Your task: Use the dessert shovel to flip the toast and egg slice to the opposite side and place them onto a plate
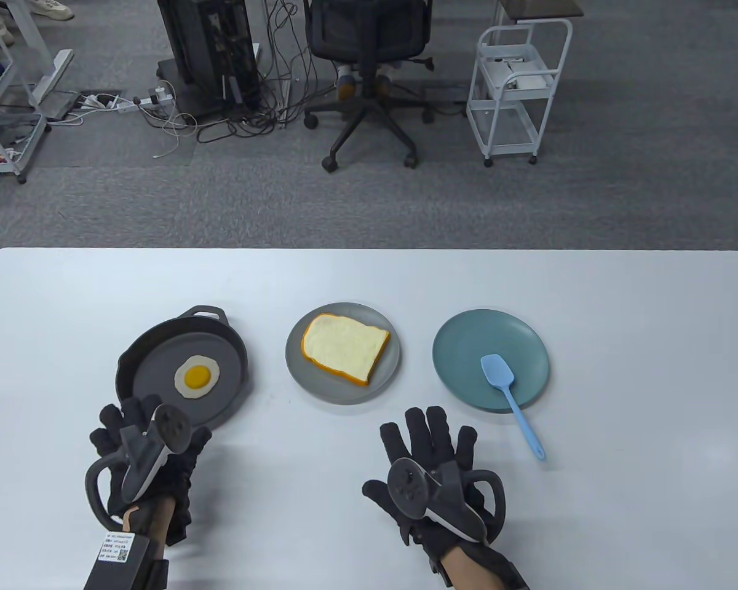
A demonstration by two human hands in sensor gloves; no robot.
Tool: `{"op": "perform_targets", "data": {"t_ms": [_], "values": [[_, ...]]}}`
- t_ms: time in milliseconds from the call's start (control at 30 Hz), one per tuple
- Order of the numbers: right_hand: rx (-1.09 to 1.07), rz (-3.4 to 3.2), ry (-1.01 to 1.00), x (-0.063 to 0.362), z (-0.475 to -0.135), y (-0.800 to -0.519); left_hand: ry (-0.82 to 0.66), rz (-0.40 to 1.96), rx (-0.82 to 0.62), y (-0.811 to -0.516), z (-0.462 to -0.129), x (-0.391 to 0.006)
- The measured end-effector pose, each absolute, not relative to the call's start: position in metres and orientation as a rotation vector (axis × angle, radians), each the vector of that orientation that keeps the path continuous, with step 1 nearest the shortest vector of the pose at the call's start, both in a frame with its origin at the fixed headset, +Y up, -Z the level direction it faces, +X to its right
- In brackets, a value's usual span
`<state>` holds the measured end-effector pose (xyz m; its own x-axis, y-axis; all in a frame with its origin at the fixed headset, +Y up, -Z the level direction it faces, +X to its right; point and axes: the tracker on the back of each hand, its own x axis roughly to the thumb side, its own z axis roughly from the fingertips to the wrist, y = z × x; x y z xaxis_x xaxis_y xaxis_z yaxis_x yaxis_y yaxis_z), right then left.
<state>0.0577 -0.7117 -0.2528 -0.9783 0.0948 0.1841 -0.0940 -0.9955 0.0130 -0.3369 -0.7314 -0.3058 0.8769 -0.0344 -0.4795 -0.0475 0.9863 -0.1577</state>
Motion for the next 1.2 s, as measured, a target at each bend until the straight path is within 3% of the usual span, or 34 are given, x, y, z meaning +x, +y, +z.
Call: {"op": "perform_targets", "data": {"t_ms": [233,333,633,733,867,1200], "values": [[0.292,3.036,0.02,0.056,-0.252,-0.712,0.613,-0.013,-0.278,-0.747,-0.309,-0.351],[0.29,3.031,0.019,0.056,-0.252,-0.712,0.679,0.0,-0.252,-0.753,-0.309,-0.357],[0.291,3.032,0.028,0.055,-0.252,-0.711,0.661,-0.013,-0.203,-0.757,-0.316,-0.364],[0.29,3.034,0.036,0.055,-0.252,-0.711,0.7,0.035,-0.172,-0.759,-0.316,-0.373],[0.271,3.024,0.052,0.058,-0.254,-0.712,0.717,0.255,-0.233,-0.762,-0.315,-0.388],[0.24,3.009,0.071,0.063,-0.257,-0.714,0.752,0.318,-0.132,-0.747,-0.305,-0.393]]}}
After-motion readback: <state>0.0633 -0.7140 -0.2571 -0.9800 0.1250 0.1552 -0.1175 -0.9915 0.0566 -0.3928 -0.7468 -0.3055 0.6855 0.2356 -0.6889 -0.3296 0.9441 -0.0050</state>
